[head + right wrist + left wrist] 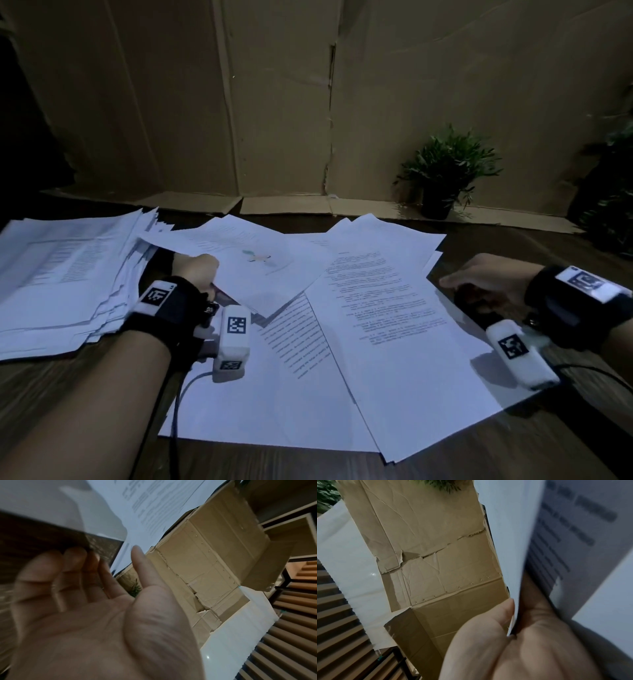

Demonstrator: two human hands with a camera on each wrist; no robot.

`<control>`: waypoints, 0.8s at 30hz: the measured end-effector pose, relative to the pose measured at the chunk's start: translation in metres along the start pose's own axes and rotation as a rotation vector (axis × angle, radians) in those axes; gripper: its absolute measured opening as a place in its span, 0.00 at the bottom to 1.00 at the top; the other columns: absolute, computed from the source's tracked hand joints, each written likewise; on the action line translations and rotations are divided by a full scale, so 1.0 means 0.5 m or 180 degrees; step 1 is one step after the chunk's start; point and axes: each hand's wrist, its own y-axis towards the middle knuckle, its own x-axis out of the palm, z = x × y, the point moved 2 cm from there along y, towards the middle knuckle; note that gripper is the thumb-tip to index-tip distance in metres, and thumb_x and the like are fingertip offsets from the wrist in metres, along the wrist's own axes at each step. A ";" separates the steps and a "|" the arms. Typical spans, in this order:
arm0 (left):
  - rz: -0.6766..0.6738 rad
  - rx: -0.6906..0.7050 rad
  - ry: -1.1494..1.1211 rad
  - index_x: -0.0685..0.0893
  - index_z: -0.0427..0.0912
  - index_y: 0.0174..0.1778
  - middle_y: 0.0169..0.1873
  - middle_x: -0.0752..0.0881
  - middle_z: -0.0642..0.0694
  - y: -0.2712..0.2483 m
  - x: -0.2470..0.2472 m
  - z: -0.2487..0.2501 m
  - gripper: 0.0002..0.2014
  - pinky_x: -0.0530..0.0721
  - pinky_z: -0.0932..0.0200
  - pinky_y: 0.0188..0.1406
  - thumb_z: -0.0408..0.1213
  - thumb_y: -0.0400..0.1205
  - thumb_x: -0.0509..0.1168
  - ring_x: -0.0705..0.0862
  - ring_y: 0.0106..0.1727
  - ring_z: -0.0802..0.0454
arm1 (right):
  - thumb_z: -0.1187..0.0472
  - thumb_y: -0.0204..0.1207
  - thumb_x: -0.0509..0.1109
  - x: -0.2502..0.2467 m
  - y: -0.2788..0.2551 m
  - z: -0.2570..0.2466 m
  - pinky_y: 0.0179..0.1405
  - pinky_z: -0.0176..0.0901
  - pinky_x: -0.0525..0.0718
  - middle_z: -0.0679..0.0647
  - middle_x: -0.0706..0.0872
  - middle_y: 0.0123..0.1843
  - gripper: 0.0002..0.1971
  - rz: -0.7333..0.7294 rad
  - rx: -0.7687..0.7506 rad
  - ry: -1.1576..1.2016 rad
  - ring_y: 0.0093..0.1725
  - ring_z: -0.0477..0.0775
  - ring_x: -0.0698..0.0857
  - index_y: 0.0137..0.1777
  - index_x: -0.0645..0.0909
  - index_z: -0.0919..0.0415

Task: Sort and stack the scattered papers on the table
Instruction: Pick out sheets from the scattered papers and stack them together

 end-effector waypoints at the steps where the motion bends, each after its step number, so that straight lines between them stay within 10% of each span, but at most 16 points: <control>1: 0.0039 0.0006 0.0001 0.80 0.28 0.55 0.55 0.86 0.29 0.008 -0.001 -0.002 0.12 0.87 0.30 0.30 0.21 0.78 0.56 0.87 0.44 0.32 | 0.55 0.76 0.79 0.004 -0.002 0.002 0.32 0.46 0.74 0.60 0.78 0.33 0.17 -0.0049 -0.0068 -0.0079 0.31 0.58 0.75 0.38 0.81 0.70; 6: 0.0356 0.0268 0.0222 0.73 0.36 0.66 0.51 0.80 0.38 0.017 -0.009 0.008 0.18 0.79 0.55 0.30 0.19 0.81 0.57 0.80 0.35 0.44 | 0.59 0.75 0.80 0.036 -0.017 -0.020 0.29 0.42 0.72 0.59 0.78 0.35 0.11 -0.0413 -0.0578 -0.0333 0.33 0.57 0.72 0.39 0.81 0.62; 10: 0.0298 0.0547 0.0415 0.76 0.32 0.66 0.51 0.83 0.39 0.024 -0.006 0.006 0.17 0.83 0.50 0.41 0.19 0.81 0.58 0.82 0.43 0.43 | 0.67 0.74 0.79 0.048 -0.018 -0.028 0.28 0.41 0.78 0.59 0.80 0.33 0.10 -0.0414 -0.0721 -0.0134 0.30 0.53 0.76 0.38 0.79 0.62; 13: 0.0241 0.0551 0.0212 0.79 0.35 0.63 0.50 0.86 0.39 0.012 -0.003 0.007 0.16 0.86 0.40 0.46 0.20 0.81 0.57 0.85 0.47 0.38 | 0.72 0.74 0.78 0.043 -0.022 -0.031 0.27 0.42 0.84 0.62 0.85 0.34 0.08 0.0123 -0.0803 0.0005 0.30 0.55 0.83 0.38 0.82 0.68; 18: 0.0254 0.0629 0.0738 0.75 0.35 0.60 0.46 0.80 0.43 0.019 -0.010 0.008 0.12 0.81 0.67 0.26 0.20 0.83 0.59 0.79 0.37 0.50 | 0.68 0.76 0.75 0.013 -0.015 -0.029 0.29 0.43 0.80 0.59 0.88 0.40 0.04 0.0995 -0.0831 -0.0480 0.40 0.56 0.85 0.39 0.85 0.65; 21: 0.0201 0.0643 0.0722 0.75 0.33 0.71 0.53 0.80 0.42 0.027 -0.016 0.011 0.20 0.87 0.49 0.55 0.22 0.82 0.59 0.81 0.51 0.44 | 0.66 0.77 0.69 -0.041 0.004 -0.021 0.37 0.45 0.79 0.61 0.88 0.43 0.04 0.1751 -0.0779 -0.0052 0.45 0.63 0.85 0.42 0.85 0.64; 24: -0.0339 0.0520 0.0539 0.79 0.31 0.67 0.58 0.86 0.35 0.021 -0.001 0.011 0.19 0.81 0.41 0.57 0.17 0.80 0.60 0.84 0.59 0.37 | 0.64 0.79 0.66 -0.094 0.020 -0.018 0.56 0.54 0.82 0.61 0.87 0.49 0.06 0.2531 -0.0703 0.0887 0.55 0.66 0.86 0.50 0.85 0.62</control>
